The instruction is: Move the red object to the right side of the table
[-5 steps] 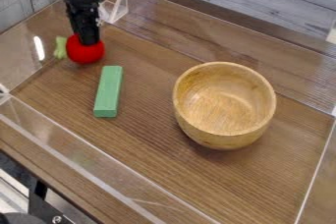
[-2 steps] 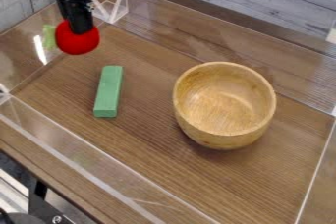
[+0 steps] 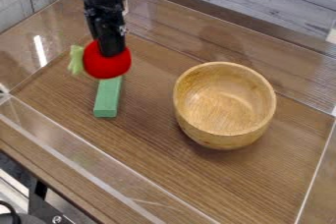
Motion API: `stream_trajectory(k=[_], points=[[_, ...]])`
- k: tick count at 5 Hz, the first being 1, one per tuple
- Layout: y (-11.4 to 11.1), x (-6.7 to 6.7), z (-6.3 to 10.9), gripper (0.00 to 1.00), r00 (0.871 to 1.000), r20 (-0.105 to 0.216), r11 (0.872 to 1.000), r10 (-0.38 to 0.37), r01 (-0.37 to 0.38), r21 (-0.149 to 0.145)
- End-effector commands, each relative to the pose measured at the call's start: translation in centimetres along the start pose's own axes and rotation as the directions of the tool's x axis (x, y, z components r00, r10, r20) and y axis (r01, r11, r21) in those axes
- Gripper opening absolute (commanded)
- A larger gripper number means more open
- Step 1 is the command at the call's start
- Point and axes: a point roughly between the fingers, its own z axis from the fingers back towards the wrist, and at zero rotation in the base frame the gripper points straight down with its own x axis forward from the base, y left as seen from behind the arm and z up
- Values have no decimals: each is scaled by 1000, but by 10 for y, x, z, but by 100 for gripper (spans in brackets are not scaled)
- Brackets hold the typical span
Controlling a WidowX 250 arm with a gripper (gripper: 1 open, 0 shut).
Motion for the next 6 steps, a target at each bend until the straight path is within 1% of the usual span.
stream_trajectory(k=[1,2,3,4,5,6], points=[[-36,-1,2,0,999,33,999,-43,42,24],[-70,6,-13,0,996,30,996,-90,89,11],[-105,22,-32,0,991,30,992,-128,128,0],[-131,33,-46,0,975,10,974,-224,224,-23],[-150,39,-62,0,952,-9,952,-305,304,-44],[-162,34,-78,0,946,-2,944,-325,324,-55]])
